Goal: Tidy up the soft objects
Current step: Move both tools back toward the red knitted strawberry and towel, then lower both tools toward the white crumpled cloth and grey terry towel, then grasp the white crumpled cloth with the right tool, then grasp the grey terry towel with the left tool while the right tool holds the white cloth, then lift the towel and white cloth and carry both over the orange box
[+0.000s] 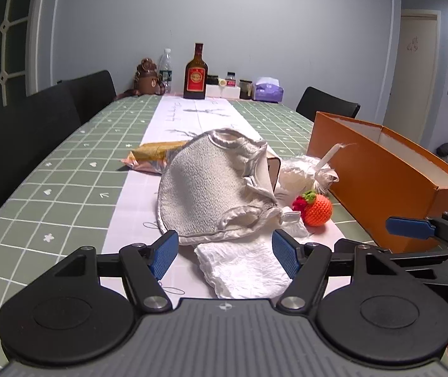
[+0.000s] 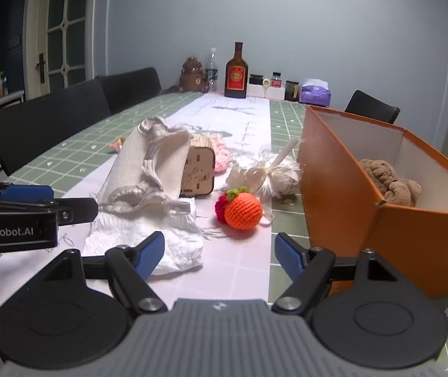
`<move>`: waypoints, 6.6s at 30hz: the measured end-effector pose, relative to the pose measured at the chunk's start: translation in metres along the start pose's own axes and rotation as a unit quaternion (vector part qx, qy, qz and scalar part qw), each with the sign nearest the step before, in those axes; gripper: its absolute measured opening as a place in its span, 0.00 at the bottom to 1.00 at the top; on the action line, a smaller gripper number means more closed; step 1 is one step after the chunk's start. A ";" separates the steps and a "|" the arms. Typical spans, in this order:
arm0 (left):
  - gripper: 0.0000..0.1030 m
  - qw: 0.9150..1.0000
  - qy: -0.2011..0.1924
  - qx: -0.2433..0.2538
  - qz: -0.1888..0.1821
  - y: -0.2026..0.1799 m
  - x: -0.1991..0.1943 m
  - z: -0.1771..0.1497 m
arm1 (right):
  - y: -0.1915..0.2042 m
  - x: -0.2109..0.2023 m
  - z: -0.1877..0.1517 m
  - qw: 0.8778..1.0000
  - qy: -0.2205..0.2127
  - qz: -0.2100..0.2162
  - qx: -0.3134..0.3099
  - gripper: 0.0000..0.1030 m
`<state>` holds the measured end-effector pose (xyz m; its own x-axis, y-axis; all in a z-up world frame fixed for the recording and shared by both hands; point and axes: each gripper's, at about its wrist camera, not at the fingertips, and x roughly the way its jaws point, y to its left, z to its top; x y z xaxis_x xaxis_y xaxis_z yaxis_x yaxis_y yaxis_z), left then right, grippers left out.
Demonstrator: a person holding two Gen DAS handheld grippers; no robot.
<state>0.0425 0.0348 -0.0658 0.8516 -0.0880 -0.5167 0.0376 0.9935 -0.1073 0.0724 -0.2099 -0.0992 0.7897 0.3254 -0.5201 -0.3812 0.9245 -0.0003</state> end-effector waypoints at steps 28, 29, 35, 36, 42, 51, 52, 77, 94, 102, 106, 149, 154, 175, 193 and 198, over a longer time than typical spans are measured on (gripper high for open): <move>0.10 0.994 0.106 -0.016 -0.032 0.011 0.044 0.001 | 0.012 0.057 0.010 0.995 0.087 0.055 -0.022 0.26; 0.09 0.993 0.108 -0.018 -0.035 0.010 0.042 0.001 | 0.012 0.057 0.010 0.995 0.086 0.049 -0.022 0.26; 0.06 0.990 0.118 -0.045 -0.064 0.002 0.029 -0.002 | 0.005 0.046 0.014 0.997 0.075 0.034 -0.012 0.26; 0.06 0.989 0.120 -0.049 -0.070 0.000 0.026 -0.003 | 0.005 0.044 0.014 0.997 0.074 0.031 -0.011 0.26; 0.06 0.984 0.129 -0.065 -0.101 -0.016 0.012 -0.011 | -0.003 0.031 0.010 0.996 0.079 0.023 0.015 0.26; 0.41 0.987 0.115 -0.045 -0.098 -0.022 -0.004 -0.015 | -0.010 0.007 0.003 0.995 0.074 0.025 0.069 0.41; 0.42 0.988 0.108 -0.041 -0.099 -0.020 -0.008 -0.013 | -0.010 0.004 0.002 0.995 0.070 0.023 0.073 0.47; 0.17 0.987 0.143 -0.030 -0.071 0.010 0.025 -0.018 | 0.009 0.033 -0.011 0.972 0.126 0.043 0.193 0.93; 0.05 0.974 0.165 0.010 -0.154 -0.020 0.022 -0.026 | 0.024 0.039 -0.007 0.985 0.132 0.056 0.097 0.53; 0.10 0.977 0.164 0.011 -0.133 -0.015 0.017 -0.024 | 0.019 0.036 -0.008 0.986 0.121 0.078 0.085 0.25; 0.20 0.982 0.154 0.008 -0.114 -0.008 0.012 -0.017 | 0.015 0.029 -0.007 0.988 0.109 0.077 0.080 0.22; 0.17 0.995 0.077 -0.049 0.036 0.012 0.083 0.017 | 0.002 0.059 0.010 0.992 0.093 0.081 0.038 0.23; 0.11 0.996 0.062 -0.061 0.033 0.014 0.062 0.014 | 0.004 0.048 0.011 0.993 0.080 0.079 0.027 0.23; 0.10 0.998 0.061 -0.025 -0.019 -0.028 -0.028 0.020 | -0.013 -0.043 0.018 0.995 0.023 0.100 0.002 0.23; 0.10 0.989 0.007 0.049 -0.142 -0.121 -0.034 0.100 | -0.106 -0.112 0.090 0.994 -0.008 0.028 -0.106 0.23; 0.10 0.984 0.015 0.045 -0.170 -0.150 -0.004 0.136 | -0.150 -0.104 0.123 0.994 0.004 -0.008 -0.105 0.23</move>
<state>0.1040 -0.1045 0.0678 0.7655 -0.4175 -0.4896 0.3648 0.9084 -0.2042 0.1067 -0.3583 0.0595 0.7933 0.3089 -0.5246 -0.4609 0.8678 -0.1860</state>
